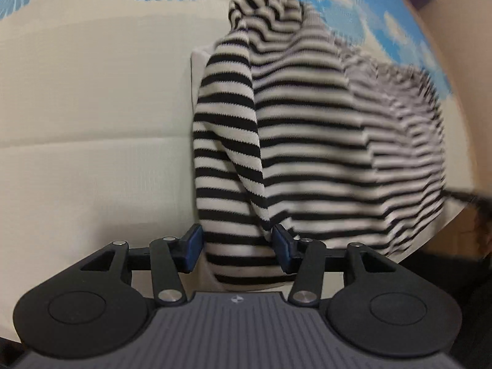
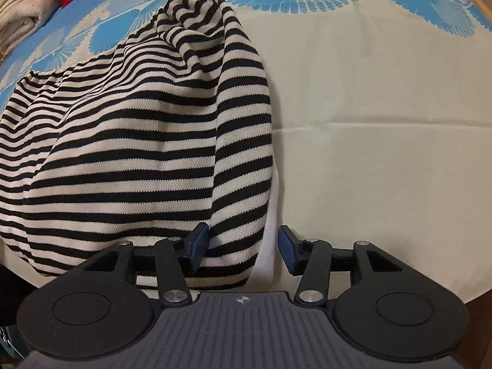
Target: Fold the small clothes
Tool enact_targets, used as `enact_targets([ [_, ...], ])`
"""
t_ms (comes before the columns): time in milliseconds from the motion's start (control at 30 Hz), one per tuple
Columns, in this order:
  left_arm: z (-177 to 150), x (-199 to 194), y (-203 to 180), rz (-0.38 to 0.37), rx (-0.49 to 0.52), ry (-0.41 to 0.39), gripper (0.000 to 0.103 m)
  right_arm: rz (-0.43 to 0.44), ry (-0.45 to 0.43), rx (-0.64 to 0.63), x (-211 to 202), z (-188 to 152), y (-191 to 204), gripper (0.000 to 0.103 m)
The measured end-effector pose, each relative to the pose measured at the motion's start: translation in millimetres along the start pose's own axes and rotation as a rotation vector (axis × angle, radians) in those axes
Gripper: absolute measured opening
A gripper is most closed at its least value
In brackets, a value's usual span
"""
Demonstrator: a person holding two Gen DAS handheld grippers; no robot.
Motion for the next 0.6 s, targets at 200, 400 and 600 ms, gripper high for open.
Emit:
enact_targets([
  [200,-9,-18,14,0.018,-0.014,-0.014,0.055,0.031,0.001,-0.01,-13,-7,-8,0.051],
  [400,-15,-4,18,0.03,0.018,0.071,0.055,0.01,0.031,-0.081,-5,-19,-3,0.051],
  [600,-13,15,7,0.05,0.078,0.126,0.027,0.033,0.037,-0.107,0,-13,9,0.017],
])
Point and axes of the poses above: each gripper's, at about its wrist camera, not at the fingertips, and x roughly the way its jaws point, y to its left, z to its top, the point moved 2 cm from there along x, roughly the way its jaws point, and after that the axes turned 14 degrees about -z, right-handed, at the moved point
